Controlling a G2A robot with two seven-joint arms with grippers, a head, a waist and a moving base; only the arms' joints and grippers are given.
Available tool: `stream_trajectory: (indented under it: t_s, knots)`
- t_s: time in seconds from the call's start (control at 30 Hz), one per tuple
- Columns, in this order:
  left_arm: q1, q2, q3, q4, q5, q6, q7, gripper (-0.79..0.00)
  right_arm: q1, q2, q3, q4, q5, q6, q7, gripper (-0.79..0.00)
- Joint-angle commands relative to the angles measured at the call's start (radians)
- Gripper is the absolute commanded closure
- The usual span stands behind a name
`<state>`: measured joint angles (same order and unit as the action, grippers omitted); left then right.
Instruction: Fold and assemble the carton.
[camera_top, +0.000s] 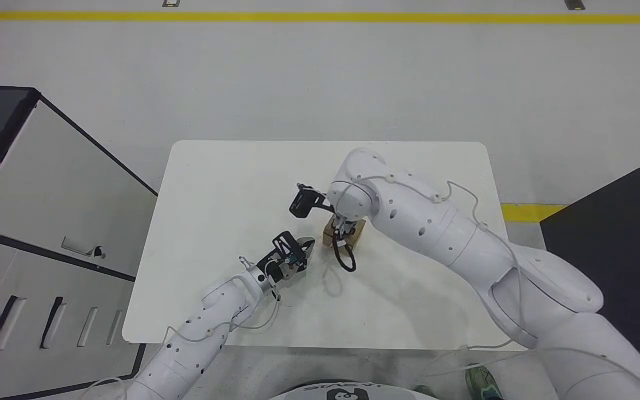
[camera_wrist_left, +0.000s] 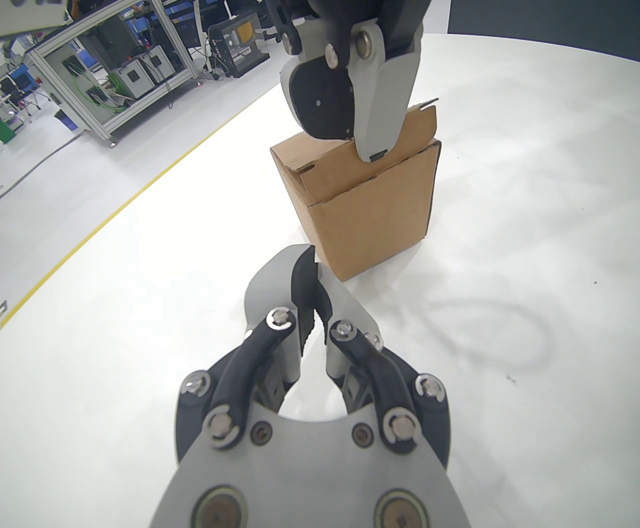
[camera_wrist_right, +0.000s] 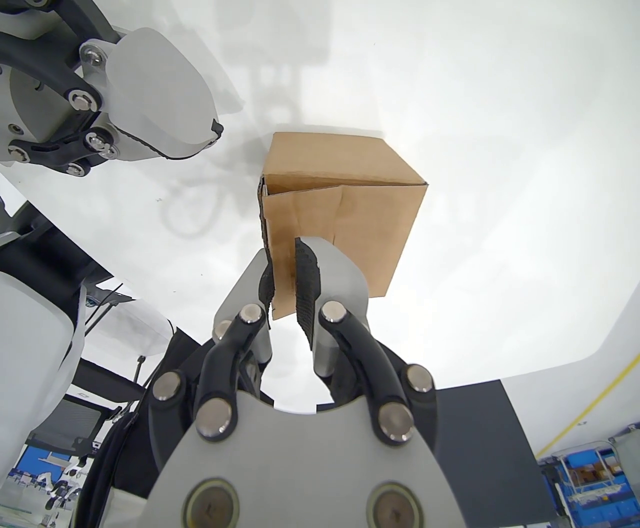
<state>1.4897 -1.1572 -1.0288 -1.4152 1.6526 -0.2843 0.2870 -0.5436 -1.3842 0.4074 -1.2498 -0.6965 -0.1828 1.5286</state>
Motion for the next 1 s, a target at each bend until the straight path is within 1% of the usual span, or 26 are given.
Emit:
stream_trajectory:
  t_s: [0.0, 0.1, 0.2, 0.33, 0.63, 0.7, 0.8, 0.87, 0.97]
  knots:
    - [0.000, 0.000, 0.000, 0.000, 0.000, 0.000, 0.000, 0.000, -0.002, -0.001, 0.002, 0.002, 0.002, -0.002, 0.002, -0.031]
    - [0.000, 0.000, 0.000, 0.000, 0.000, 0.000, 0.000, 0.000, -0.005, -0.003, 0.006, 0.008, 0.006, -0.003, 0.001, -0.052]
    - [0.000, 0.000, 0.000, 0.000, 0.000, 0.000, 0.000, 0.000, -0.008, -0.005, 0.006, 0.014, 0.002, -0.004, -0.001, -0.037]
    - [0.000, 0.000, 0.000, 0.000, 0.000, 0.000, 0.000, 0.000, -0.011, -0.008, 0.007, 0.019, -0.002, -0.003, -0.005, -0.046]
    - [0.000, 0.000, 0.000, 0.000, 0.000, 0.000, 0.000, 0.000, -0.019, -0.017, 0.006, 0.032, 0.001, -0.007, -0.002, -0.139]
    - [0.000, 0.000, 0.000, 0.000, 0.000, 0.000, 0.000, 0.000, -0.019, -0.018, 0.008, 0.035, 0.002, -0.007, 0.000, -0.175]
    - [0.000, 0.000, 0.000, 0.000, 0.000, 0.000, 0.000, 0.000, -0.018, -0.018, 0.017, 0.035, 0.005, -0.004, -0.001, -0.252]
    - [0.000, 0.000, 0.000, 0.000, 0.000, 0.000, 0.000, 0.000, -0.016, -0.017, 0.028, 0.034, 0.010, -0.001, -0.002, -0.271]
    - [0.000, 0.000, 0.000, 0.000, 0.000, 0.000, 0.000, 0.000, -0.017, -0.014, 0.045, 0.030, 0.018, 0.007, -0.006, -0.252]
